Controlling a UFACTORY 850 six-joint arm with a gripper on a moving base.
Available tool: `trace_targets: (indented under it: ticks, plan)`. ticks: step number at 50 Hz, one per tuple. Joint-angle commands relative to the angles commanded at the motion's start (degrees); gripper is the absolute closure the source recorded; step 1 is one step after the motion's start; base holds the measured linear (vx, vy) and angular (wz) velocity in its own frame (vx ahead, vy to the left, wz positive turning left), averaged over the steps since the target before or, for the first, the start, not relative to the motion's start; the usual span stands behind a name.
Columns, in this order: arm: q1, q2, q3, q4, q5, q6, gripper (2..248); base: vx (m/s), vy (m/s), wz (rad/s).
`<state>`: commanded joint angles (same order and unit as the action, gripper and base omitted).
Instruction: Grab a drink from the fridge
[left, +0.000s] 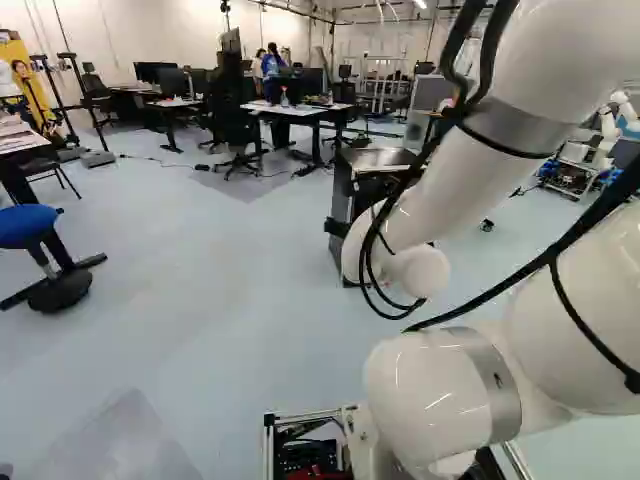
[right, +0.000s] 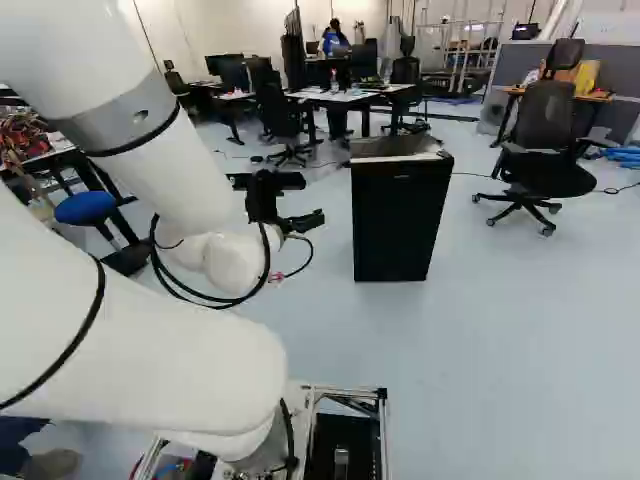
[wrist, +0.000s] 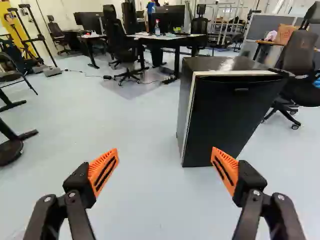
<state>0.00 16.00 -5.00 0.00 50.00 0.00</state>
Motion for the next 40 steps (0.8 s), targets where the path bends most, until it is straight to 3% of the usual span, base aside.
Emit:
trace_targets:
  ticks: [40]
  plan:
    - [0.0,0.0,0.0,0.0,0.0,0.0,3,-0.001,0.000,-0.007]
